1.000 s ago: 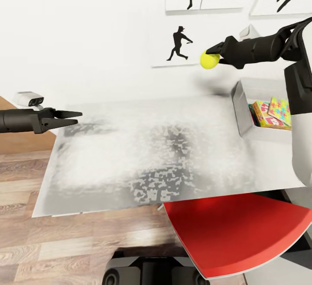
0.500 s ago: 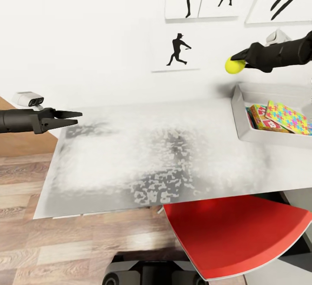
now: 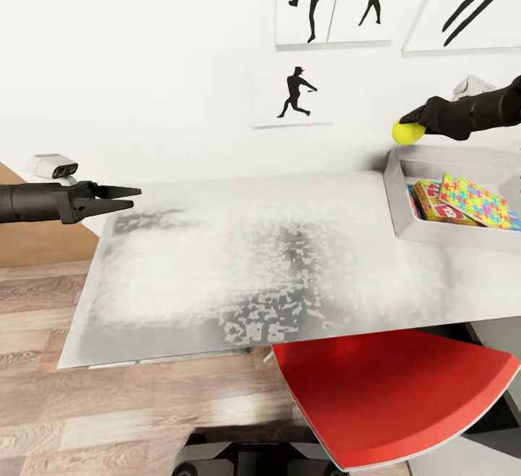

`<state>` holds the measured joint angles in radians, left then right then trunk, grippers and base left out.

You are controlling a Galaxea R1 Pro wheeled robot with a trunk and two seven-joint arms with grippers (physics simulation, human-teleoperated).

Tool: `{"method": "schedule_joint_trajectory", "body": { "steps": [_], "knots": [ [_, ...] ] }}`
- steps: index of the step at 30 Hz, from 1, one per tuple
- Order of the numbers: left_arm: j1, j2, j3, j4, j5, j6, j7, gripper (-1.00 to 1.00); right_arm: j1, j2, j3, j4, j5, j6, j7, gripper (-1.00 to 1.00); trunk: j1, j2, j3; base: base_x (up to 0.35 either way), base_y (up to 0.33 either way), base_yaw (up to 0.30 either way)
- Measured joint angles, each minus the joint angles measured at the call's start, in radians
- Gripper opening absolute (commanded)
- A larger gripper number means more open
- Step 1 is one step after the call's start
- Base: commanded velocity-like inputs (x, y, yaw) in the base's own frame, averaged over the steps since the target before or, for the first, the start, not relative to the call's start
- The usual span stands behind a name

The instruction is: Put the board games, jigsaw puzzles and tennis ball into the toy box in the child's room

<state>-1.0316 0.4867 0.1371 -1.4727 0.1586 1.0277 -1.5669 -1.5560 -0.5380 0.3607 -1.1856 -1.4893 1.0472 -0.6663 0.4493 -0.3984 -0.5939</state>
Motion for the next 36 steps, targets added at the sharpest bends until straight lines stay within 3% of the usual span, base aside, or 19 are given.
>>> {"method": "schedule_joint_trajectory", "body": {
  "steps": [11,36],
  "knots": [
    [0.0,-0.001,-0.002,-0.001,0.0,0.002,0.0,1.0,0.002,-0.022,0.001,0.0,-0.002,0.0,-0.001,-1.0,0.0,0.0,0.018,0.0,0.0,0.0],
    [0.014,-0.001,-0.002,-0.001,0.0,-0.001,0.0,1.0,0.002,-0.021,0.008,-0.001,-0.004,0.0,-0.001,-1.0,0.0,0.0,0.06,0.0,-0.03,0.0]
  ]
}}
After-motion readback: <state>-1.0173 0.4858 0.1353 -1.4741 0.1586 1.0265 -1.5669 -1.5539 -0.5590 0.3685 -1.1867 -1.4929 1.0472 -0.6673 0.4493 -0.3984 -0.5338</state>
